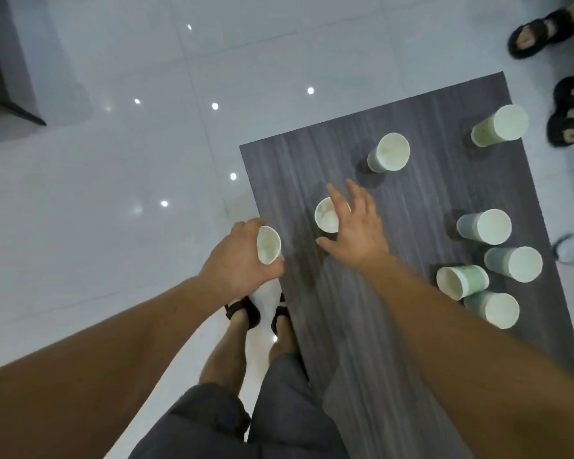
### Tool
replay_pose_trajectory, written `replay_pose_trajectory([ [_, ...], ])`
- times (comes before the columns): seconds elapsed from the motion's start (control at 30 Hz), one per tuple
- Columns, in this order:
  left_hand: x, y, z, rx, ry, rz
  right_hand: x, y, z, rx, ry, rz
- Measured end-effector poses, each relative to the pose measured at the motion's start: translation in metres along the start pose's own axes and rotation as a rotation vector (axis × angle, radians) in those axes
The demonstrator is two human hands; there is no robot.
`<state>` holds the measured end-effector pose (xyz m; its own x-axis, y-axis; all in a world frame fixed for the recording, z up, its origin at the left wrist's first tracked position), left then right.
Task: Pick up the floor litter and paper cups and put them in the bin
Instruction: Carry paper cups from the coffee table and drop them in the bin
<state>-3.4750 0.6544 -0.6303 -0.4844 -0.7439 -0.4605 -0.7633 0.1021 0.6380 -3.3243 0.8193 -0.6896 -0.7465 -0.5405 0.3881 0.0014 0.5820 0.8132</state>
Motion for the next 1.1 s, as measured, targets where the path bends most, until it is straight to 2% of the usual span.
replay_pose_trajectory([
  [0.13,0.028,0.013,-0.018,-0.039,0.051,0.006,0.015,-0.017,0.004,0.117,-0.051,-0.032],
  [0.3,0.050,0.048,-0.047,-0.108,0.094,-0.001,0.065,0.000,-0.021,0.073,0.009,0.023],
  [0.53,0.062,0.104,-0.113,-0.235,0.155,-0.032,0.170,0.047,-0.056,0.074,0.281,0.000],
  [0.67,0.073,0.117,-0.167,-0.321,0.240,-0.069,0.222,0.060,-0.079,0.113,0.469,-0.097],
  [0.9,0.112,0.105,-0.286,-0.542,0.499,-0.224,0.313,0.045,-0.134,0.275,0.809,-0.272],
  [1.1,0.150,0.063,-0.409,-0.742,0.771,-0.393,0.401,0.012,-0.220,0.351,1.184,-0.430],
])
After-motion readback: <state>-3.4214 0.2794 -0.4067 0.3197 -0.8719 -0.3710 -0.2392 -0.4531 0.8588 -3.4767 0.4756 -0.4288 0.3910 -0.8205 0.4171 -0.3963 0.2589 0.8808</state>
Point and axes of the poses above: each hand's wrist, its own z-axis towards the middle knuckle, its own y-axis out of the back of the hand, x = y × z, the point moved 3 cm from there along z, towards the middle knuckle, and after that the axes turned 6 degrees about z, right-handed, at the moved point
